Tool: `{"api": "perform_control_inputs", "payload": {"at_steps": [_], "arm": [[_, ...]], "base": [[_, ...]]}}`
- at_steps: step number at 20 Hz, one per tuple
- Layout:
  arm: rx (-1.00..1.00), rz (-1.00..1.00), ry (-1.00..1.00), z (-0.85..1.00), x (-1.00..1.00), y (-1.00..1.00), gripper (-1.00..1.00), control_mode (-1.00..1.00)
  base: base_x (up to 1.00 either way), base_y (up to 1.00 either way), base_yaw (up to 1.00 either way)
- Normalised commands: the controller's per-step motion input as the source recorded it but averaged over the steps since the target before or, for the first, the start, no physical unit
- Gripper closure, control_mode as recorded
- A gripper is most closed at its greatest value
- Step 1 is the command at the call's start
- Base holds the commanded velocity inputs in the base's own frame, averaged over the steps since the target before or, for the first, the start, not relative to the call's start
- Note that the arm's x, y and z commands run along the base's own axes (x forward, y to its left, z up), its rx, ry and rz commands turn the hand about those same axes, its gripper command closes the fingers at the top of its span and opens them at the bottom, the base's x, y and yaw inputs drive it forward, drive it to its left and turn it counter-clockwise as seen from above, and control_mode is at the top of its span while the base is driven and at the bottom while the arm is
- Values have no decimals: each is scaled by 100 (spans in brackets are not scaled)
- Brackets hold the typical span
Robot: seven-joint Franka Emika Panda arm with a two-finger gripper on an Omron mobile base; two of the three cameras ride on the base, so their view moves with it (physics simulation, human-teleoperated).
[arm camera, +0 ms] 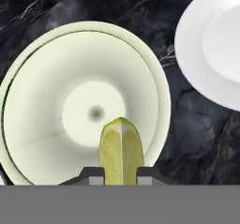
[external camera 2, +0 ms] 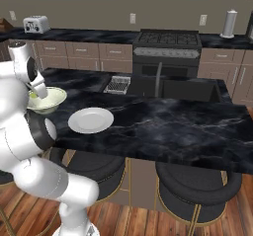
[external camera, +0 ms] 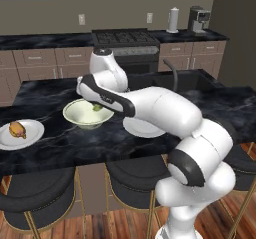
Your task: Pick the chicken drumstick and lemon wedge from their plates and place them in the bowl. Then put the bowl in the fridge.
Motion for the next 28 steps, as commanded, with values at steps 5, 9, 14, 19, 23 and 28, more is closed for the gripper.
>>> {"api": "perform_control_inputs", "payload": {"at_steps": [5,9,14,19,23,28], "arm": [[0,1,2,-18,15,17,100,-100],[0,4,7,-21,10,8,100,-100],[0,4,10,-25,2,1,100,-100],[0,4,9,-22,2,0,100,-100],[0,4,1,-9,12,0,100,-100],[0,2,0,-9,15,2,100,-100]], "base": [[0,0,0],[0,0,0],[0,0,0],[0,0,0],[0,0,0],[0,0,0]]}}
